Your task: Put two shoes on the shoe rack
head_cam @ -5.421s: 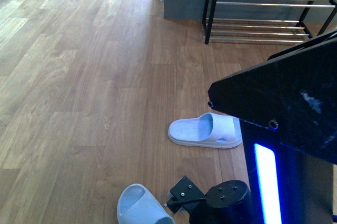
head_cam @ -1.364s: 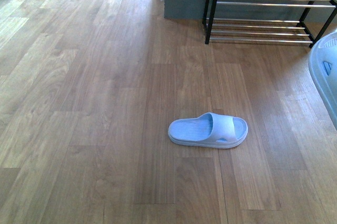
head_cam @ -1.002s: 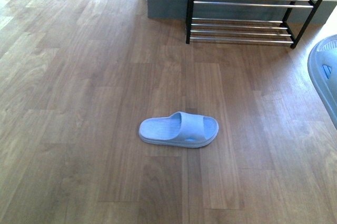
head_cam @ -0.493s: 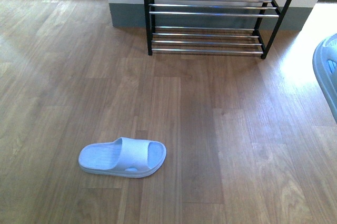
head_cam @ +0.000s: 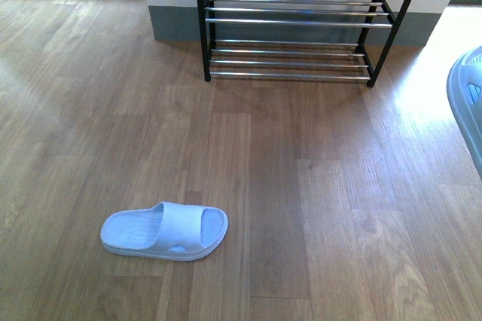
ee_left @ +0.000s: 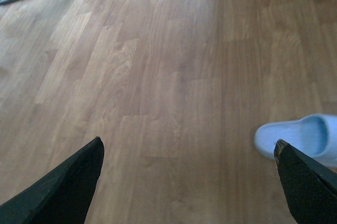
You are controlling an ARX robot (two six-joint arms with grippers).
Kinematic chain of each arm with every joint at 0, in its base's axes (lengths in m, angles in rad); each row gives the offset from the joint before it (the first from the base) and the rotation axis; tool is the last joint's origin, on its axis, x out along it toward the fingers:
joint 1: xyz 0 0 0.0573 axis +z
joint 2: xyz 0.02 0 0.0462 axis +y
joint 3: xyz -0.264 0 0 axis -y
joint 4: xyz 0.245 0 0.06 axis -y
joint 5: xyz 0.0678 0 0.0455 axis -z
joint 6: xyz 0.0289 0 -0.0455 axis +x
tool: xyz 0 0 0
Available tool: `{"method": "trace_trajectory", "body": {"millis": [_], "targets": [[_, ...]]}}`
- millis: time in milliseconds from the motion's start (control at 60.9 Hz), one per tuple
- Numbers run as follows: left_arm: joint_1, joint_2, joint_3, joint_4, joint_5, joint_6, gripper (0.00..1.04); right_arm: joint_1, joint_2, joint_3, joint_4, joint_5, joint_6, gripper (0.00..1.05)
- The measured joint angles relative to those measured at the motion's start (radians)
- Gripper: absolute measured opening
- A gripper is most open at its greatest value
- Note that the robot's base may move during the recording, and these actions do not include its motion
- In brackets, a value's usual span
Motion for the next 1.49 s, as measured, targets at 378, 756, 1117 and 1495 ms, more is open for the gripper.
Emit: {"method": "trace_trajectory", "body": {"millis": [378,756,1117,1495], "targets": [[0.109,1.304,0.207,0.841,0.229,0.651,0.95,0.0,0.0,0.0,0.0,0.0,0.0,0.02],[-0.035,1.798,0.517,0.847,0.278,0.843,0.95,0.0,0.0,0.0,0.0,0.0,0.0,0.02],[-0.187,1.93,0.819,0.605,0.317,0.594,0.95,0.0,0.0,0.0,0.0,0.0,0.0,0.02],[-0.267,1.991,1.031,0.397,0.375,0.461,0.95,0.0,0.0,0.0,0.0,0.0,0.0,0.02]]}}
